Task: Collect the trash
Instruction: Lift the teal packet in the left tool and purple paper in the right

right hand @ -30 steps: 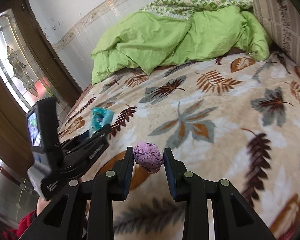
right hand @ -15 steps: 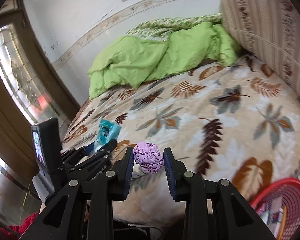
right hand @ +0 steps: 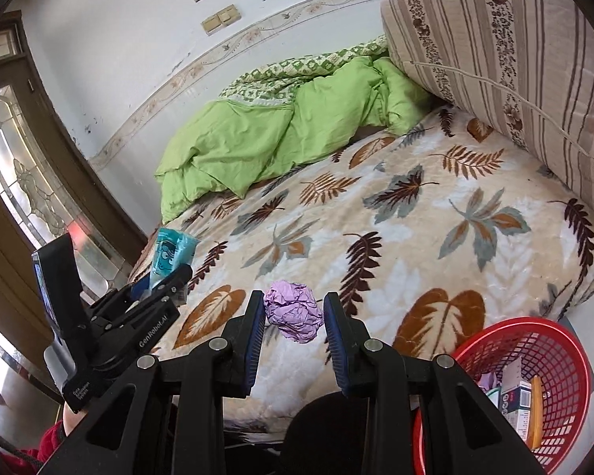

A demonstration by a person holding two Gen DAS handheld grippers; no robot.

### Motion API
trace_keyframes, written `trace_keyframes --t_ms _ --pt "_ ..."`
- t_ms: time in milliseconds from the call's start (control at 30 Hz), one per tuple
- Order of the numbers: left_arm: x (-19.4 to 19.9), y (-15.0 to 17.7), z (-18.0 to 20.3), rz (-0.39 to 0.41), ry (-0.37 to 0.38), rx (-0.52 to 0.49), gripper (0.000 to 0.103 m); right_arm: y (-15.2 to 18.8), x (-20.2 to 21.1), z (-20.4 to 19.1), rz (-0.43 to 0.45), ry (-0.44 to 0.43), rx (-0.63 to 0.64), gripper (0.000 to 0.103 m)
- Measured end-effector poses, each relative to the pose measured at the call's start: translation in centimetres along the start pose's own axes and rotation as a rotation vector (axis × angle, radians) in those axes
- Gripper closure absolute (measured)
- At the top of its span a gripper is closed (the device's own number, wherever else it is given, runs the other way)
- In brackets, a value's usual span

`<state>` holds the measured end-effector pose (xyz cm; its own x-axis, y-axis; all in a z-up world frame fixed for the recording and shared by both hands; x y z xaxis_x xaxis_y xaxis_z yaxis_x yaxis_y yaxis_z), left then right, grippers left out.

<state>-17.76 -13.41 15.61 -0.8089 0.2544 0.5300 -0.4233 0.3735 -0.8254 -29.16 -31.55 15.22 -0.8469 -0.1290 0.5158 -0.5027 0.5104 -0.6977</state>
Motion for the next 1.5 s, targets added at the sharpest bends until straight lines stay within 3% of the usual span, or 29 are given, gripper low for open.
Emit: trace_keyframes --t_ms 233,600,1500 --pt "0.7 -0.1 -4.6 0.013 -0.066 0.087 0.069 0.0 -1.1 -2.8 -0.018 -0.039 0.056 0.071" --pt "1.7 0.2 -8.9 0.038 -0.1 0.169 0.069 0.3 -2.1 -6.1 -0.038 -0.063 0.111 0.071" --pt "5.2 -0.3 -10.7 0.112 -0.105 0.217 0.069 0.6 -1.8 -9.5 -0.035 -0.081 0.18 0.071"
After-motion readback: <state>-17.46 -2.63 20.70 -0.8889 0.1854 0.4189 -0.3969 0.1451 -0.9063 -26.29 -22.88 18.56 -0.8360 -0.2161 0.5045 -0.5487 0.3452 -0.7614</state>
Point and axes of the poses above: each gripper's, at about its wrist camera, not at the fingertips, and x roughly against the way its jaws point, z to its right, y to its underside, the point moved 2 cm from there along -x, roughly the way its jaws point, and after that the axes turned 4 degrees about -x, right-handed, at the moved point
